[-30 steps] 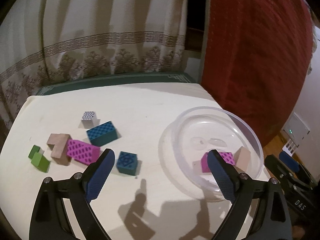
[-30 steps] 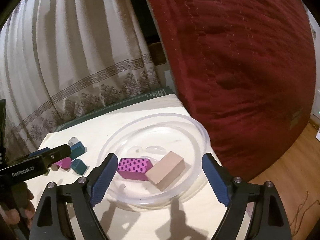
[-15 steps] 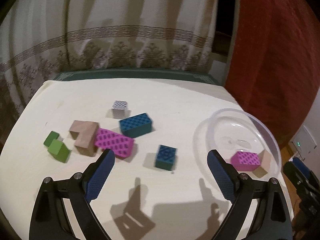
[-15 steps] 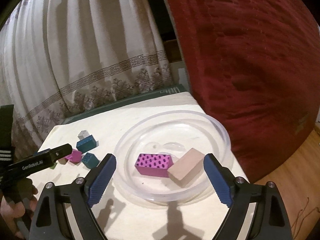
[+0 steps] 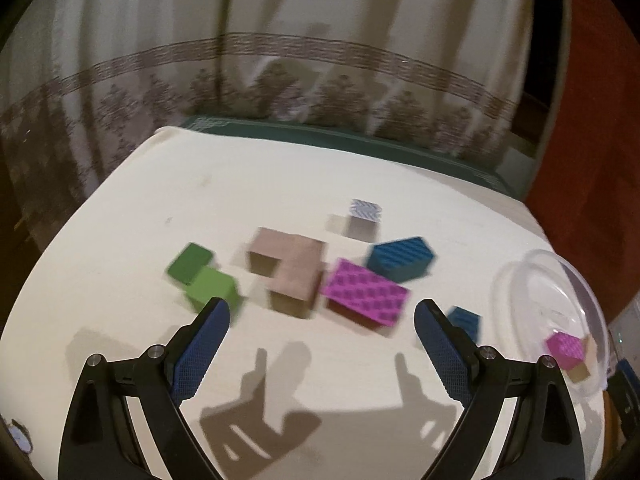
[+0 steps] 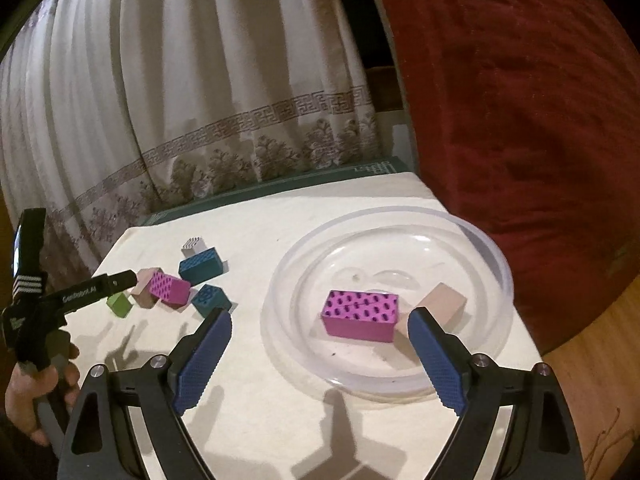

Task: Organize rigid objects
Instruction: 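Move the left tool to the green cube and close on it, then lift the green cube with the left tool while the right tool grasps the teal patterned cube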

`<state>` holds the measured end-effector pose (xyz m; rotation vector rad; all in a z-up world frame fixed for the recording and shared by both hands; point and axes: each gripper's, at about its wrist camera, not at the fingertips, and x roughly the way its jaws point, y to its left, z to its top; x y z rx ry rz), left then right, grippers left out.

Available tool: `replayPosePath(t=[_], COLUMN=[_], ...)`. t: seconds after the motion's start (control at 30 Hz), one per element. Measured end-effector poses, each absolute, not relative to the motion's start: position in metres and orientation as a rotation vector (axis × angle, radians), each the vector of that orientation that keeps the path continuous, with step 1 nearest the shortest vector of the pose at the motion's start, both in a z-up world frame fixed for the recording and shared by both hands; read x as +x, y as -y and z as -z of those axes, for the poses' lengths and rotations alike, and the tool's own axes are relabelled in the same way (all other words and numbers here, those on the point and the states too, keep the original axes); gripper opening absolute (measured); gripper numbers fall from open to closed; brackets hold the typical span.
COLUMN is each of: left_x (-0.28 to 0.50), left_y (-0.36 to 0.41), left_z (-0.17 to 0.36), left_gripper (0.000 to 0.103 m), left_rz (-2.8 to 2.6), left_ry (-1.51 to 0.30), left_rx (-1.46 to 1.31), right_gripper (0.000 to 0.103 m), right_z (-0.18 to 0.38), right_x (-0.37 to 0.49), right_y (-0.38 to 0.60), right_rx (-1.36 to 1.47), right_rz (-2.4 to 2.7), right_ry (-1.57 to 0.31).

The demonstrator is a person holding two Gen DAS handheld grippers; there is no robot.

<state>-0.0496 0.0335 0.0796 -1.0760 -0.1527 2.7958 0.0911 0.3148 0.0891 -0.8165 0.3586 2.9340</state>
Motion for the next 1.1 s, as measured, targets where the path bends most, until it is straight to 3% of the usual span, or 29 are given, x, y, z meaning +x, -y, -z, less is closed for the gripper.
replayPosePath(t=[0.63,0.7,0.97,1.03,1.1], left_x=[-0.092,-0.093,-0.098,-0.095,-0.092], left_y=[0.033,0.03,0.028,0.026,0.027], left_z=[-0.036,-0.033,-0.028,-0.03,-0.031], left_gripper=[0.093,0.088,0.038,0.03,0.03], left_rz=[-2.976,-2.982,-2.93,-2.944,-2.95], left_ry=[0.277,0.248,0.25,0.228,0.227], left_rx=[-1.239,-1.237,-1.246,-1.228,-1.208], right_gripper=[0.092,0.092,0.092,0.092,0.092], right_z=[-0.079,-0.077,-0.073,-0.072,-0.071], right_x=[0.073,0.071,0.06,0.057,0.053], right_y=[-0.283,-0.28,-0.262,-0.257,-0.252], right_rx=[-0.916,-0.928,-0.978,-0.994,-1.005], right_rz=[-2.99,-3.0,-3.023,-3.027,-3.035], right_ry=[-0.324,-0.323,-0.277,-0.261,-0.251])
